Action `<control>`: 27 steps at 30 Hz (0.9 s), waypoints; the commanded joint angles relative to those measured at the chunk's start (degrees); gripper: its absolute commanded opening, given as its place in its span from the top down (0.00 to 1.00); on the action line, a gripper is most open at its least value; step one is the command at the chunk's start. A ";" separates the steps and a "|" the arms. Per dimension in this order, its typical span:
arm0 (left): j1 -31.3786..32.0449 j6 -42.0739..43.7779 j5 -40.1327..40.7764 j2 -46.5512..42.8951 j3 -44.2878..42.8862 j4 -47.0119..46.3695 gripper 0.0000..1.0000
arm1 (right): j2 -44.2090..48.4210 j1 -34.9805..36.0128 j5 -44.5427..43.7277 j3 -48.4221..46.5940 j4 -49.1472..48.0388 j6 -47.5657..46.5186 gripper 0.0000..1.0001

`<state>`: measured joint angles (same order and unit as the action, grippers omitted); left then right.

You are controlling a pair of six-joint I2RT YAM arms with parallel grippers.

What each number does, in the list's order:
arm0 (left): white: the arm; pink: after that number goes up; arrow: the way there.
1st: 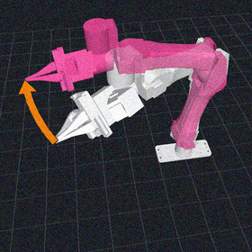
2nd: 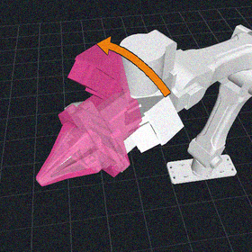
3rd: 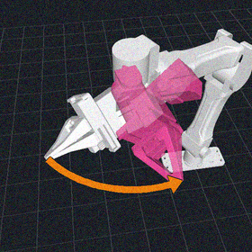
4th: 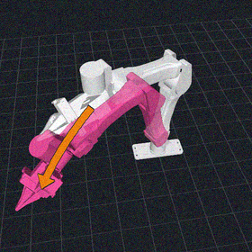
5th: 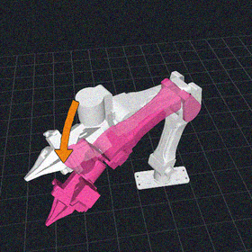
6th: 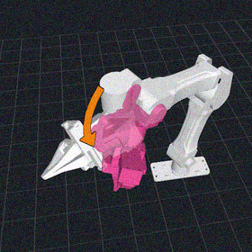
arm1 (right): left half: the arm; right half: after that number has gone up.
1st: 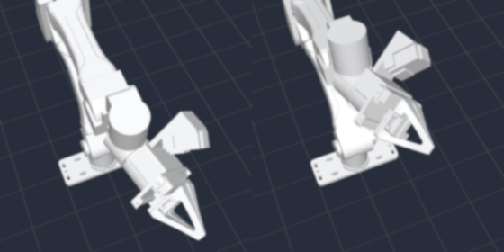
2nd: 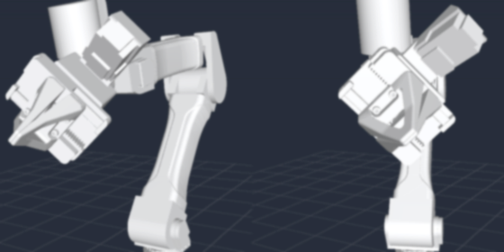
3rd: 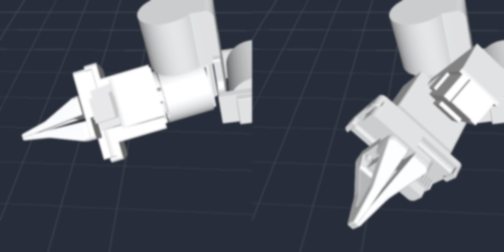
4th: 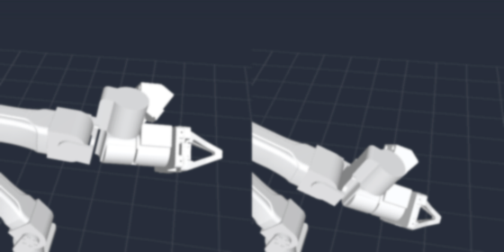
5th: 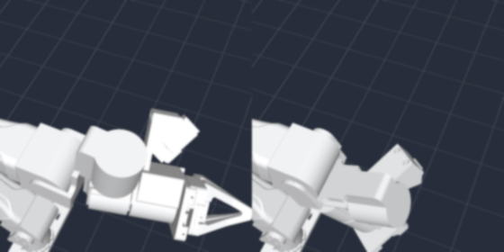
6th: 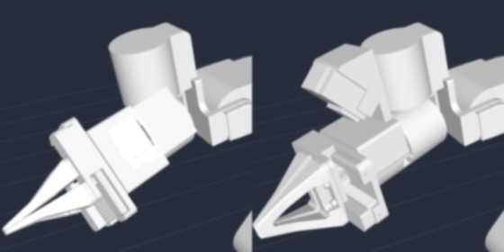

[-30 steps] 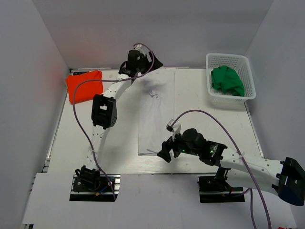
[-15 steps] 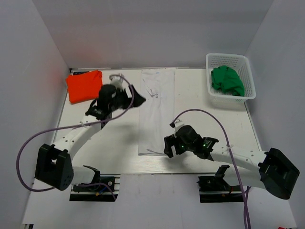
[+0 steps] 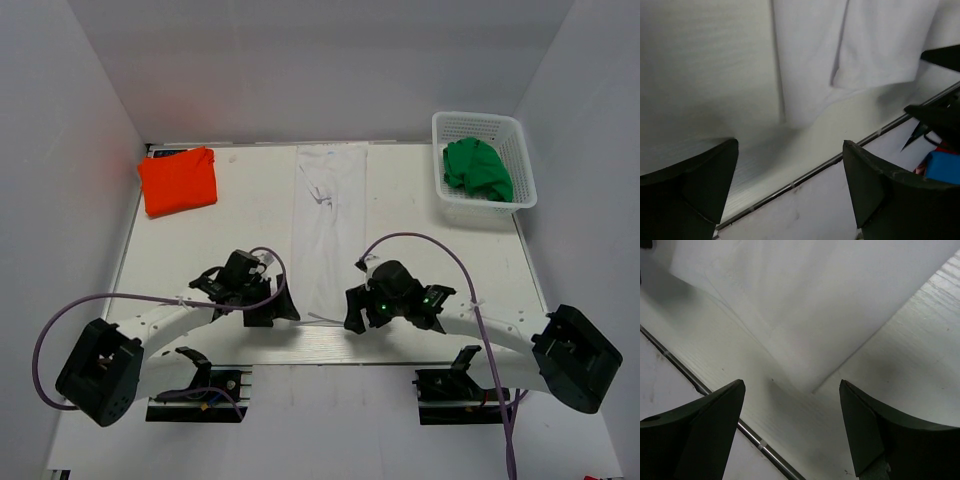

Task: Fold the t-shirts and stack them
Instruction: Rotate the tshirt 90 degrees, then grab the bottom of the folded rectangular tshirt with both arms

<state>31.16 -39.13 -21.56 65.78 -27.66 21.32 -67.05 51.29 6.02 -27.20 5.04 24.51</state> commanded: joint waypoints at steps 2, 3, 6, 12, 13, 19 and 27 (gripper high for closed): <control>2.50 -1.03 -1.30 1.36 1.73 1.45 0.07 | -1.24 -0.84 -1.89 -0.22 1.11 3.17 0.22; 3.11 -1.03 -0.25 2.94 1.73 1.44 0.10 | -1.16 -1.10 -1.46 -0.13 0.42 3.43 0.22; 3.64 -0.42 2.48 5.14 1.20 0.92 0.14 | -1.60 -1.28 0.30 -0.05 -0.38 4.13 0.23; 3.65 0.19 4.68 11.29 -0.81 -1.29 0.29 | -4.05 -1.54 -0.74 -0.22 -2.66 5.37 0.25; 3.65 1.07 5.21 12.26 -1.60 -1.28 0.33 | -4.32 -1.72 -1.27 -0.39 -2.66 5.63 0.25; 3.65 3.01 4.68 18.59 -2.93 -0.49 0.71 | -6.34 -1.63 -2.77 -0.40 -1.61 6.34 0.66; 3.65 1.70 5.75 17.38 -2.85 0.75 1.00 | -4.59 -1.28 -2.07 0.57 1.99 7.39 1.00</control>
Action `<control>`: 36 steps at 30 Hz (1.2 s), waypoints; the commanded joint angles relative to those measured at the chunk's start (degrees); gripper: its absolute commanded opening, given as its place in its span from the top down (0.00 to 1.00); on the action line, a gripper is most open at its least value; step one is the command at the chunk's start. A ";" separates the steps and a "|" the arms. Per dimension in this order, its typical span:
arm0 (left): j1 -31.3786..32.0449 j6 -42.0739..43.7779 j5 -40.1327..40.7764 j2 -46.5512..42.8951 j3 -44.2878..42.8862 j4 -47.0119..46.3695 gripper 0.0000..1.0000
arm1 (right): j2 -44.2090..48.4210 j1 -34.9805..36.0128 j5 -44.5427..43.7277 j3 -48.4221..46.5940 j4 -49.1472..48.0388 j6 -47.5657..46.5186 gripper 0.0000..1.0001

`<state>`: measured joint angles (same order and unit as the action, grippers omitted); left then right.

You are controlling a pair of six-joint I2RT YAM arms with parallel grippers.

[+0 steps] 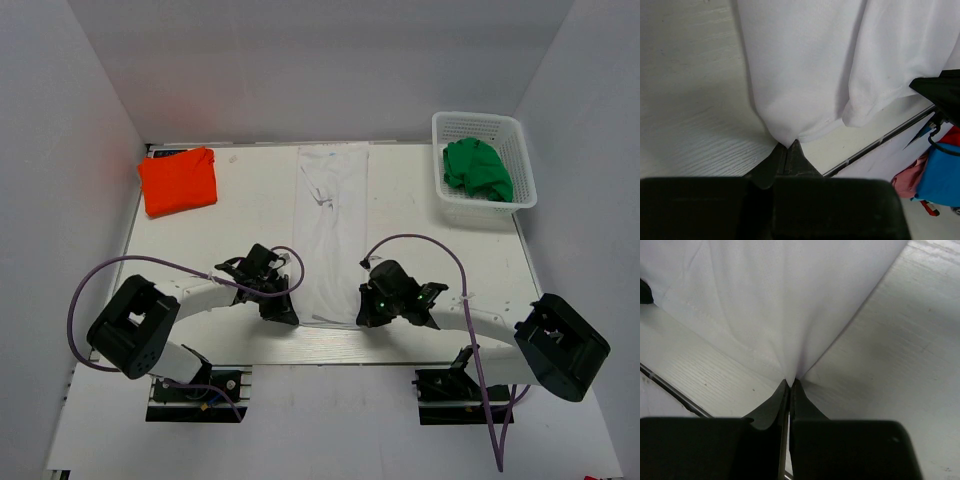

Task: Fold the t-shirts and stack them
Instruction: Grab the bottom of the folded rectangular tshirt with both arms

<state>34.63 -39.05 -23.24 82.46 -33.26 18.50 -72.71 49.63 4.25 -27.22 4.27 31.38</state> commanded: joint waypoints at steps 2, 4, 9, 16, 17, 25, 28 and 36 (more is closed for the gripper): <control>0.17 1.61 5.23 -0.71 2.76 3.56 1.00 | 2.13 0.21 0.76 0.07 2.67 -1.04 1.00; 0.17 1.08 5.23 -4.38 1.18 4.34 1.00 | 2.75 0.38 0.23 -1.51 3.11 -1.58 1.00; 0.17 0.02 6.45 -10.73 -3.21 5.23 1.00 | 3.10 0.21 -2.49 -7.39 5.92 -2.98 1.00; -0.88 0.64 10.76 -7.49 -9.01 2.60 1.00 | -3.04 -0.67 -12.94 -16.70 9.08 -4.83 1.00; -0.88 0.64 10.76 -6.61 -10.85 1.90 1.00 | -4.36 -1.11 -14.52 -17.59 10.22 -4.92 1.00; -1.40 0.64 23.14 1.29 -23.77 0.48 1.00 | -11.05 -5.76 -21.39 -28.31 9.53 -7.64 1.00; -1.93 1.95 28.24 5.50 -30.18 3.02 1.00 | -13.07 -8.22 -21.65 -32.10 7.59 -9.31 1.00; -3.87 4.77 30.55 14.47 -42.67 4.78 1.00 | -19.66 -12.62 -18.85 -42.12 8.64 -12.92 1.00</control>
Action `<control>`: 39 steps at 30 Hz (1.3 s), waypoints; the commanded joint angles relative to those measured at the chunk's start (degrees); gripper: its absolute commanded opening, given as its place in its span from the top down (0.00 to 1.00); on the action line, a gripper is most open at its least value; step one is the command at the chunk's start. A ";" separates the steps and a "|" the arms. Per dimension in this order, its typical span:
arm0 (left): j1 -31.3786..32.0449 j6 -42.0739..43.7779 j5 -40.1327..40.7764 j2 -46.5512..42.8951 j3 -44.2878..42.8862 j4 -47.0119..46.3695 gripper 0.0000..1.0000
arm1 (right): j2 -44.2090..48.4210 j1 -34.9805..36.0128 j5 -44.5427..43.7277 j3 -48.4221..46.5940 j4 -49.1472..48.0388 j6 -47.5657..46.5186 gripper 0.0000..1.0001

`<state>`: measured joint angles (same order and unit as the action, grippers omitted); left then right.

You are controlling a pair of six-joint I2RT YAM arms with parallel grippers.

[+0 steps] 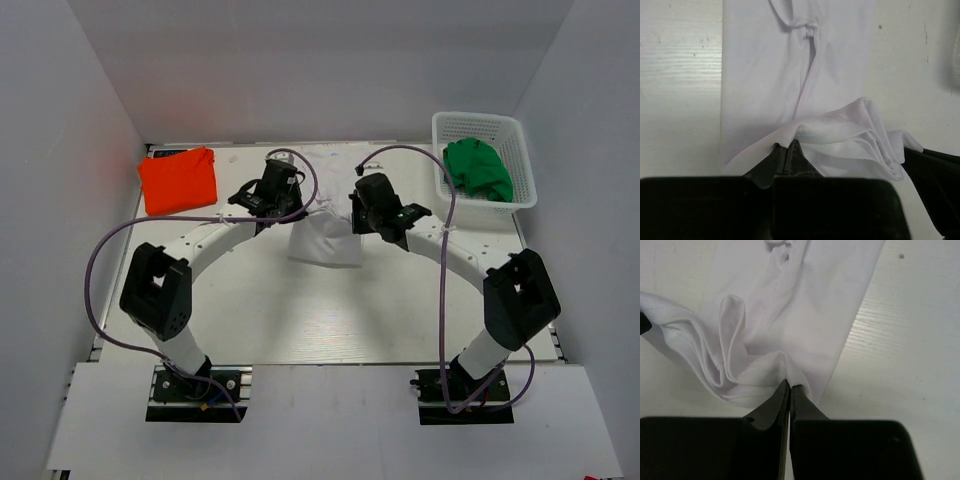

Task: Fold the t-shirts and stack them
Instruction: Grab the bottom of the folded rectangular tshirt with both arms, then fold the folded rectangular tshirt in 1/3 of the way

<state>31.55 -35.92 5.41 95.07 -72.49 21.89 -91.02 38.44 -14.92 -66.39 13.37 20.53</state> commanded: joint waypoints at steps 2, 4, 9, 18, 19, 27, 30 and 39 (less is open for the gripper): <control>-1.84 2.26 1.36 3.80 -5.81 1.92 1.00 | -3.53 -2.13 1.72 -5.05 -0.18 -2.78 1.00; -2.45 2.26 0.84 6.43 -7.31 1.93 1.00 | -5.21 -3.36 1.99 -6.11 -0.44 -3.39 1.00; -3.69 3.75 -1.10 10.22 -9.60 -0.88 1.00 | -11.01 -5.56 3.67 -10.07 -0.18 -4.01 1.00; -4.74 4.46 -2.25 16.72 -12.68 -5.45 1.00 | -19.00 -8.81 4.72 -15.08 -2.64 -3.84 1.00; -4.74 4.46 -2.25 18.04 -13.46 -5.45 1.00 | -19.54 -8.99 4.64 -15.61 -2.47 -3.49 1.00; -6.93 3.93 0.12 21.30 -20.58 -0.19 0.00 | -23.15 -11.01 7.98 -21.32 -0.10 -3.13 0.10; -6.94 3.93 0.65 19.46 -20.42 0.52 0.00 | -19.82 -11.19 7.54 -19.22 -1.31 -2.78 0.10; -6.69 3.31 -5.94 6.99 -0.04 -4.05 0.00 | -4.44 -11.01 14.39 -0.15 -5.36 0.03 0.10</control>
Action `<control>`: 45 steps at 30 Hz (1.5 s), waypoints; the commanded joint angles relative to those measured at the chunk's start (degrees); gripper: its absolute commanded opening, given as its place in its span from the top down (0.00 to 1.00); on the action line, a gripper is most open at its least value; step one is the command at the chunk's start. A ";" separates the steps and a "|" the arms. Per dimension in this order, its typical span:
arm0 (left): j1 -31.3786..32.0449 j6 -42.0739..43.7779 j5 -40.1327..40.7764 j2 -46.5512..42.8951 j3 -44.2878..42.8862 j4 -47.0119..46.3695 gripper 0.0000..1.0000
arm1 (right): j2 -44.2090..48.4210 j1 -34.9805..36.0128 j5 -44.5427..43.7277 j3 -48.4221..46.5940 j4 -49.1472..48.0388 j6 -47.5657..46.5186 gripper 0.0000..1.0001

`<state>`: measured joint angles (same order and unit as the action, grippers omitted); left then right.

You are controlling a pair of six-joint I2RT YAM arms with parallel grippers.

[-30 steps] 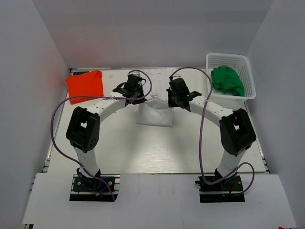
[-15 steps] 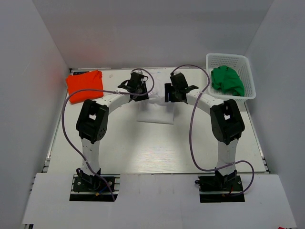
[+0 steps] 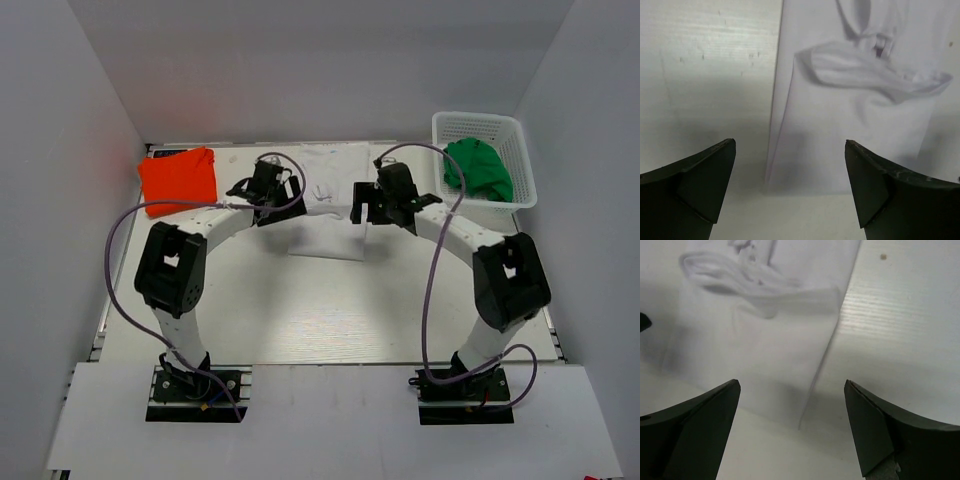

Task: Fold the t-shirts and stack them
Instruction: Fold the folded rectangular tshirt in 1/3 of the way, then grab one side of the 2/3 rectangular tshirt with both arms

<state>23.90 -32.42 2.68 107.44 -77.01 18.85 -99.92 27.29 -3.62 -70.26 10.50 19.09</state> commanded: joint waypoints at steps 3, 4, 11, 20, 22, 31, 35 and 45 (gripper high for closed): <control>1.59 -0.18 -5.83 -7.50 10.90 -2.06 0.00 | 7.71 0.40 10.61 9.16 -3.82 1.30 0.10; 1.59 -0.18 -6.97 -8.20 13.70 -2.76 0.00 | 8.07 0.48 11.52 12.22 -5.13 1.56 0.10; 1.59 -1.24 -7.78 -8.74 18.39 -6.11 0.23 | 8.52 0.57 14.78 19.63 -9.62 6.48 0.10; 1.59 -1.24 -10.23 -4.78 17.77 -7.34 0.65 | 1.57 0.66 15.39 17.61 -12.08 7.89 0.33; 1.59 -1.24 -10.76 -4.25 19.09 -8.38 0.71 | -0.18 0.66 16.36 16.91 -12.79 8.15 0.44; 1.59 -1.24 -14.62 -1.62 18.30 -11.29 1.00 | -2.30 0.83 15.30 15.59 -12.26 7.63 1.00; 2.11 -0.71 -16.48 -8.44 23.12 -14.45 1.00 | 4.27 0.84 15.13 17.95 -10.59 5.53 1.00; 5.36 -0.71 -23.05 -33.33 35.17 -7.00 1.00 | 26.24 0.66 23.99 20.43 13.30 -3.70 1.00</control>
<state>27.81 -33.85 -15.94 82.43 -43.11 9.65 -79.94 27.97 15.38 -50.33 13.72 20.32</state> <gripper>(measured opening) 0.009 0.012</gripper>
